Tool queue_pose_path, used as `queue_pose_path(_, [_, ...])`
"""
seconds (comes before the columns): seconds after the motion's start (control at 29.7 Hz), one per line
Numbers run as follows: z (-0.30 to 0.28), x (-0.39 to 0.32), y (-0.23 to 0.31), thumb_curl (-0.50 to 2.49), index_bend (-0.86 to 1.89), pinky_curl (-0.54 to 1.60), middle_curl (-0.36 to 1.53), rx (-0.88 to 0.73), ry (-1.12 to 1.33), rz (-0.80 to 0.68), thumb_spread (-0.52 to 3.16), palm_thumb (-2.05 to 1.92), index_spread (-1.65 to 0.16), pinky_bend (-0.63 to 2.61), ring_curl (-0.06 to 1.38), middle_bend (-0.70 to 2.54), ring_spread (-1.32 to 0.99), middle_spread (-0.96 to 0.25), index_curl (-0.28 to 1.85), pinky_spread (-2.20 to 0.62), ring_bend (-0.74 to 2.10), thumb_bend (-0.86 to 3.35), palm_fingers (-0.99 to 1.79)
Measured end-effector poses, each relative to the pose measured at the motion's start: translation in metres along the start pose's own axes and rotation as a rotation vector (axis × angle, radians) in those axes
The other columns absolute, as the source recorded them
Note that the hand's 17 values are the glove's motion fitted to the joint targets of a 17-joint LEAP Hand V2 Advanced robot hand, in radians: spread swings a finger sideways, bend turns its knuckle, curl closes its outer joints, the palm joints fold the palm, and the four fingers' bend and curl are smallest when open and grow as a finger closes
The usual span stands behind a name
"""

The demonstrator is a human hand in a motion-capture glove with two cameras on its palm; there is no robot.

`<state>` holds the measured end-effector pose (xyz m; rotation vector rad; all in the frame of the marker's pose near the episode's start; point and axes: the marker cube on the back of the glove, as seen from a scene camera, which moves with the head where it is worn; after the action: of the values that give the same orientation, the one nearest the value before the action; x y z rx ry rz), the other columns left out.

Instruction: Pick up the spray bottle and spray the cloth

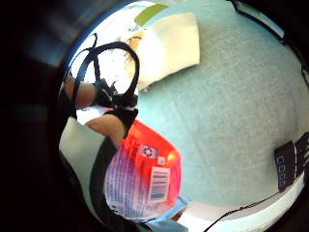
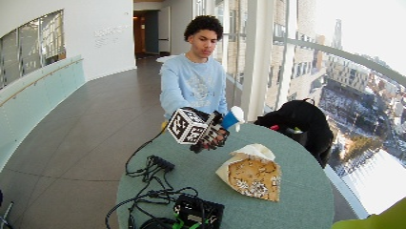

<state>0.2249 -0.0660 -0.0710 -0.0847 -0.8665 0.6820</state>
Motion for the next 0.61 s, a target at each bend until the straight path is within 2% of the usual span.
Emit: queue_pose_path(0.61, [0.0092, 0.0067, -0.0024, 0.56, 0.11, 0.36, 0.47, -0.043, 0.022, 0.058, 0.89, 0.85, -0.22, 0.21, 0.40, 0.39, -0.04, -0.08, 0.29, 0.22, 0.53, -0.03, 1.11])
